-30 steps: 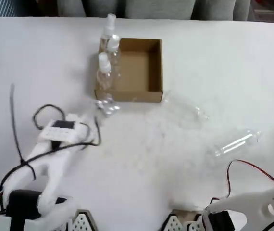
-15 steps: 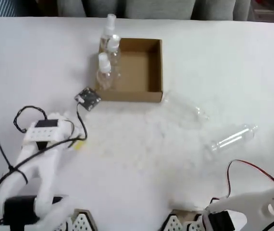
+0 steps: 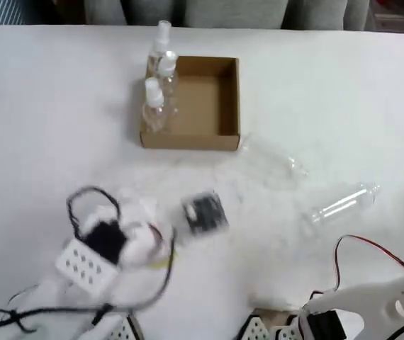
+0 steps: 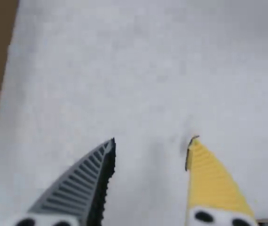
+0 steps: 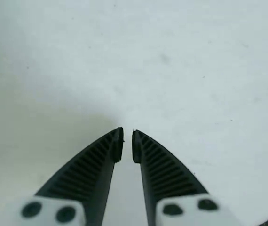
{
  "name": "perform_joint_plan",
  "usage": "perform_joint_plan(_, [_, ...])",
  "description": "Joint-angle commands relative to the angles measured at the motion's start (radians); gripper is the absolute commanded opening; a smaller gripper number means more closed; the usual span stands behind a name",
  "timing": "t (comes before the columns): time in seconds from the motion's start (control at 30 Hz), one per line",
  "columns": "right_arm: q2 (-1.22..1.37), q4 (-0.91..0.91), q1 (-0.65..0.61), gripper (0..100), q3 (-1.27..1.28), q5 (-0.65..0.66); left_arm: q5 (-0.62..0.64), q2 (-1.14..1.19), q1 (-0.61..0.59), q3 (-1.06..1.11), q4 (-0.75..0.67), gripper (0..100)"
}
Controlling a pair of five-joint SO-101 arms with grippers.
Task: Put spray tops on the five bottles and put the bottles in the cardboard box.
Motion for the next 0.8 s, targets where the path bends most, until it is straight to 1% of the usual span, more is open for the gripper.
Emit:
perform_joint_plan(0.0, [-0.010, -0.012, -0.002, 1.6, -0.006, 0.006, 0.072, -0.156, 0.312, 0.052, 0.000, 24])
perform_joint_plan(0.13, [-0.010, -0.012, -0.002, 1.6, -0.006, 0.009, 0.115, -0.176, 0.493, 0.072, -0.026, 24])
perform_joint_plan(0.27, [-0.008, -0.012, -0.002, 1.6, -0.006, 0.006, 0.127, -0.148, 0.605, 0.103, -0.146, 24])
perform_joint_plan(0.37, [0.001, -0.008, -0.005, 1.6, -0.006, 0.005, 0.152, -0.093, 0.667, 0.112, -0.258, 24])
perform_joint_plan(0.43, [0.025, -0.010, -0.010, 1.6, -0.011, 0.005, 0.164, -0.030, 0.691, 0.106, -0.327, 24])
perform_joint_plan(0.57, [0.062, -0.012, -0.012, 1.6, -0.014, 0.011, 0.172, 0.142, 0.690, 0.074, -0.454, 24])
perform_joint_plan(0.77, [0.067, -0.013, -0.012, 1.6, -0.015, 0.011, 0.172, 0.407, 0.697, -0.048, -0.532, 24])
